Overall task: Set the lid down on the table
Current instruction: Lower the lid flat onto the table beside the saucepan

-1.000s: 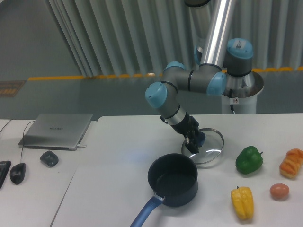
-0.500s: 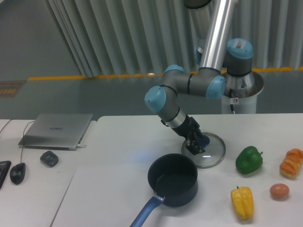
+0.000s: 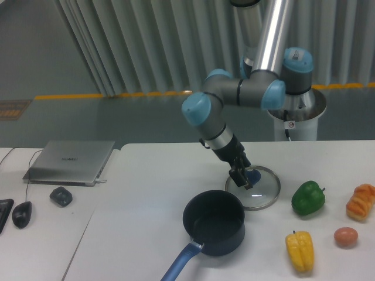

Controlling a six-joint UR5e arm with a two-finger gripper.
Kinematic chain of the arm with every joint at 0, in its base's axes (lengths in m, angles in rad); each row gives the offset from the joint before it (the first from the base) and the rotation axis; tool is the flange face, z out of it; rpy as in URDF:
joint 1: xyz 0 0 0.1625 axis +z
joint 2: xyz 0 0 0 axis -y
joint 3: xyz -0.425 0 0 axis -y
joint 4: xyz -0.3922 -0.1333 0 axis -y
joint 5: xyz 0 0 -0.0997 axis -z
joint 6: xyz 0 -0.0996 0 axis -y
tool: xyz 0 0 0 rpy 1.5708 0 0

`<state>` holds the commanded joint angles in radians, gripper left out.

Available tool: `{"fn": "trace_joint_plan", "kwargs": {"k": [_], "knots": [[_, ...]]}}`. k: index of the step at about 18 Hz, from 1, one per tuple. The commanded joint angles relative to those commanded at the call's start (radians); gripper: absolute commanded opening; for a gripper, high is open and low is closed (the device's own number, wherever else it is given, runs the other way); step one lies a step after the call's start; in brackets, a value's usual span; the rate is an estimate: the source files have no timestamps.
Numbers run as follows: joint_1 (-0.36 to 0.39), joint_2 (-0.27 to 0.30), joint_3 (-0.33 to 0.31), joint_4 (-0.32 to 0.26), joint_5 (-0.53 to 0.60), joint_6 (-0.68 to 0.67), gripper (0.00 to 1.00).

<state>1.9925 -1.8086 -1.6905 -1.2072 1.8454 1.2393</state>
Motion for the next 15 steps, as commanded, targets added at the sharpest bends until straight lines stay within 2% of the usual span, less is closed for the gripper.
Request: {"fn": "trace_joint_plan", "kwargs": {"k": [5,9,15], "knots": [[0.060,0.055,0.032,-0.005,-0.150,0.023,1.00],[0.097,0.072,0.069,-0.015,-0.287,0.011,1.00],[0.104,0.094,0.048,-0.020,-0.298,0.011,1.00]]}}
